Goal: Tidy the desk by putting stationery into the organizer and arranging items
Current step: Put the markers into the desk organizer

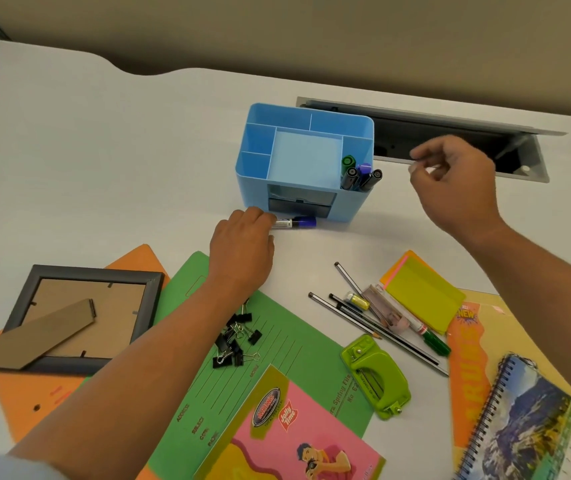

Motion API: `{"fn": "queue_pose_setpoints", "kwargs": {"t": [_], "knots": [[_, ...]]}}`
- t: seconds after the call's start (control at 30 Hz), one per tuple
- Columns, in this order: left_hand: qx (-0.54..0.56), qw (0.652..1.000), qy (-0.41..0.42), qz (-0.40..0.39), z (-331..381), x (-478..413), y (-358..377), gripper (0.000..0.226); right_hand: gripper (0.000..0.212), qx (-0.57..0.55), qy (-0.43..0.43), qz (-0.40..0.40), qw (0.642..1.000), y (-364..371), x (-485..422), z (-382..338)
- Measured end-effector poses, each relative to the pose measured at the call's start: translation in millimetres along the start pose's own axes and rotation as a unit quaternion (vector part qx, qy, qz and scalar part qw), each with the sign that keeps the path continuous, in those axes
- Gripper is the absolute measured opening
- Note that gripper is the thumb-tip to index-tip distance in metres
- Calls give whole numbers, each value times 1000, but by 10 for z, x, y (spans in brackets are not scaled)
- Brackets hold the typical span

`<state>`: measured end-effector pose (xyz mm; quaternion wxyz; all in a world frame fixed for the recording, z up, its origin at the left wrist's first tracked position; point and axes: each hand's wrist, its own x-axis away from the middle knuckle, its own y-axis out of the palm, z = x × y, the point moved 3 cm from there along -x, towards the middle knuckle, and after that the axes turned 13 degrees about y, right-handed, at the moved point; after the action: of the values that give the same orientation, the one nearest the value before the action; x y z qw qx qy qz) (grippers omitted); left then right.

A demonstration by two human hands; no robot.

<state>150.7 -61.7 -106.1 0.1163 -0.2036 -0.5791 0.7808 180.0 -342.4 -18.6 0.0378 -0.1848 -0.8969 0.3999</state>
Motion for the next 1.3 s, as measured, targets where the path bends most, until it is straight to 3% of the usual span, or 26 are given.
{"fn": "queue_pose_setpoints", "kwargs": {"t": [0.07,0.23,0.63,0.7,0.87,1.03,1.3], "knots": [[-14,1000,-3,-16,-7,-36,-2,35,11,-9,44,9,999,52,132,133],[-21,998,-21,-56,-36,-121,-16,35,8,-14,93,-67,993,255,489,322],[-42,995,42,-86,-7,-207,-49,21,8,-38,116,-194,973,512,862,164],[-18,997,48,-63,60,-176,-128,21,9,-61,138,-207,967,533,873,148],[54,997,49,34,322,16,-339,18,37,-174,176,-254,935,495,961,-10],[91,990,66,89,488,83,-441,18,20,-241,132,-244,930,339,998,-223],[96,977,100,160,704,18,-646,19,18,-226,47,-200,952,43,934,-500]]}}
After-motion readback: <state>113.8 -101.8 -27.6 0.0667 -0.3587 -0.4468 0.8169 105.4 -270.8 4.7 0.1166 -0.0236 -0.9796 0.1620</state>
